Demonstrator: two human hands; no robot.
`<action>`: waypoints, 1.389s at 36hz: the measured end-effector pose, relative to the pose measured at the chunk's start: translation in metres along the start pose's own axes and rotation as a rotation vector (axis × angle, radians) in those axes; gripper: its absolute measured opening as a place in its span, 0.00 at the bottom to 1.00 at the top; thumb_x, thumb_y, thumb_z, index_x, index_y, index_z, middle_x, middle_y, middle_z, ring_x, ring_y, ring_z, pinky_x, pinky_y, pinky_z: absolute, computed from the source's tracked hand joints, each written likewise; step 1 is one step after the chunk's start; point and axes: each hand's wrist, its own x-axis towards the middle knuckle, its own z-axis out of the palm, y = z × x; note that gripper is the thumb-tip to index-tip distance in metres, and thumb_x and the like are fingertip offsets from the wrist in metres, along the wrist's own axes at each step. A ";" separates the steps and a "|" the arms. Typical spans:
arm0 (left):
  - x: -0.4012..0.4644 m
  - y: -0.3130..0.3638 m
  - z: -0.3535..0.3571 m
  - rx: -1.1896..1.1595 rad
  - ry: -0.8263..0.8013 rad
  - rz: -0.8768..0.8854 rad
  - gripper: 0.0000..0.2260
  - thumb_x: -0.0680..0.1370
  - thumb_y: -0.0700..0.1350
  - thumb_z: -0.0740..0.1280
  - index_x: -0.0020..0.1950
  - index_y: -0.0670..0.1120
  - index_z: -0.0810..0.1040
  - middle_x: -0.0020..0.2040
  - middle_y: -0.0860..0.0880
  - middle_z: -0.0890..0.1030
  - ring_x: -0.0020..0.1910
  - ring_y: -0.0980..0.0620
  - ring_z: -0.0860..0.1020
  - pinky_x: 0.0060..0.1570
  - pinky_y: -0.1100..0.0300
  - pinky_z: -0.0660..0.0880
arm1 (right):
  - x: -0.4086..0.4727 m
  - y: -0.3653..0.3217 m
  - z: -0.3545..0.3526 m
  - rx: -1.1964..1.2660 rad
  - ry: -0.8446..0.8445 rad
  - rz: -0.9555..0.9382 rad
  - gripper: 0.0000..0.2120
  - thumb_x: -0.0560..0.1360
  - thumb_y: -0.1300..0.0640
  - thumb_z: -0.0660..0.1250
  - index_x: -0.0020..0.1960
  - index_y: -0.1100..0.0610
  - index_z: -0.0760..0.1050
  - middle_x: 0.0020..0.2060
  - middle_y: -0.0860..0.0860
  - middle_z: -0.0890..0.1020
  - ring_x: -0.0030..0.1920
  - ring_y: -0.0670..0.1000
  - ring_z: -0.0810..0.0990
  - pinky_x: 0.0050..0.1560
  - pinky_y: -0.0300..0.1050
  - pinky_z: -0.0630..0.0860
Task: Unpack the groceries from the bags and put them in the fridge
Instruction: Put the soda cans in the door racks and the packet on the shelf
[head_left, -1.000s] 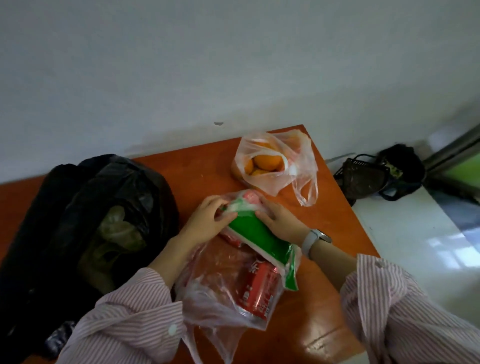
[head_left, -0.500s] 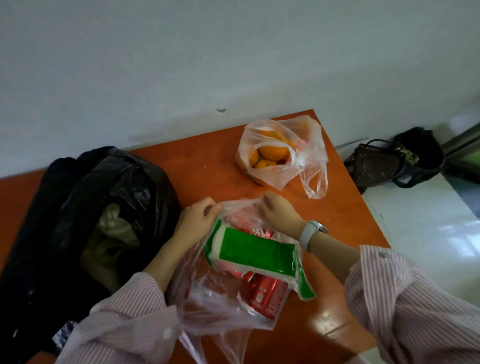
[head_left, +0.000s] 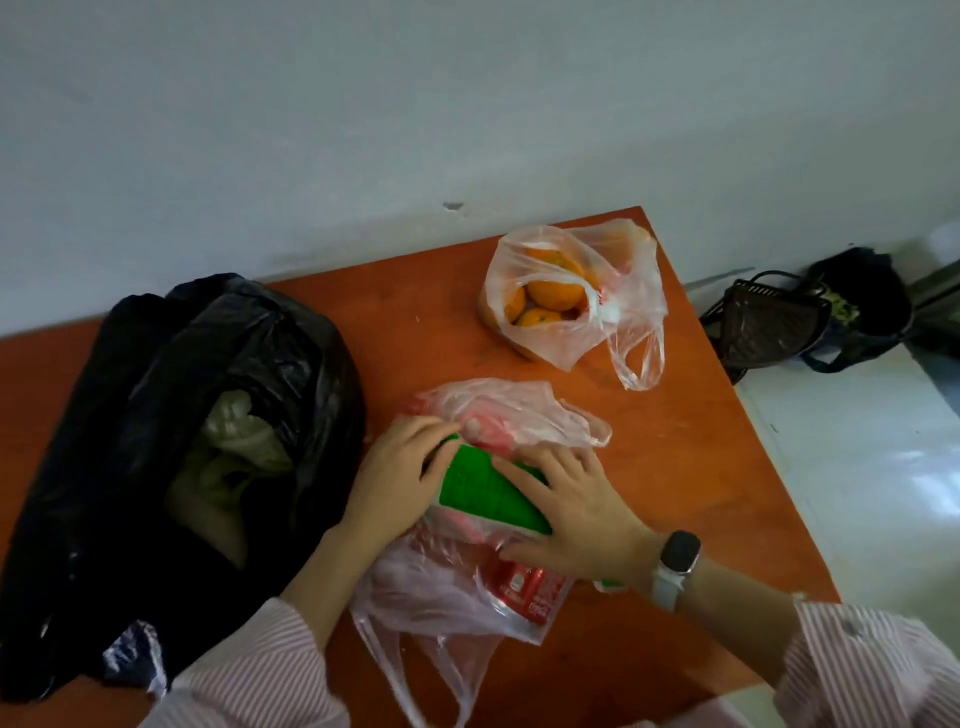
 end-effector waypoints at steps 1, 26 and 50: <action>-0.004 -0.001 0.001 -0.054 -0.054 -0.069 0.21 0.77 0.54 0.55 0.63 0.46 0.76 0.59 0.48 0.78 0.58 0.50 0.75 0.58 0.65 0.66 | 0.001 -0.002 0.002 -0.030 -0.050 0.008 0.40 0.67 0.28 0.53 0.71 0.50 0.61 0.62 0.52 0.74 0.61 0.56 0.72 0.57 0.55 0.71; 0.003 0.021 0.032 0.708 -0.360 0.530 0.34 0.52 0.55 0.79 0.56 0.48 0.78 0.51 0.47 0.80 0.49 0.46 0.79 0.53 0.48 0.67 | -0.082 0.055 0.001 0.692 0.215 0.624 0.32 0.70 0.54 0.70 0.70 0.46 0.60 0.56 0.48 0.66 0.55 0.48 0.71 0.57 0.50 0.76; -0.054 0.162 0.048 -0.617 0.144 -0.221 0.34 0.64 0.40 0.77 0.66 0.50 0.65 0.57 0.55 0.74 0.55 0.56 0.75 0.45 0.71 0.72 | -0.164 0.045 -0.050 1.377 0.490 0.753 0.18 0.77 0.56 0.61 0.66 0.50 0.66 0.58 0.54 0.74 0.52 0.56 0.78 0.48 0.50 0.79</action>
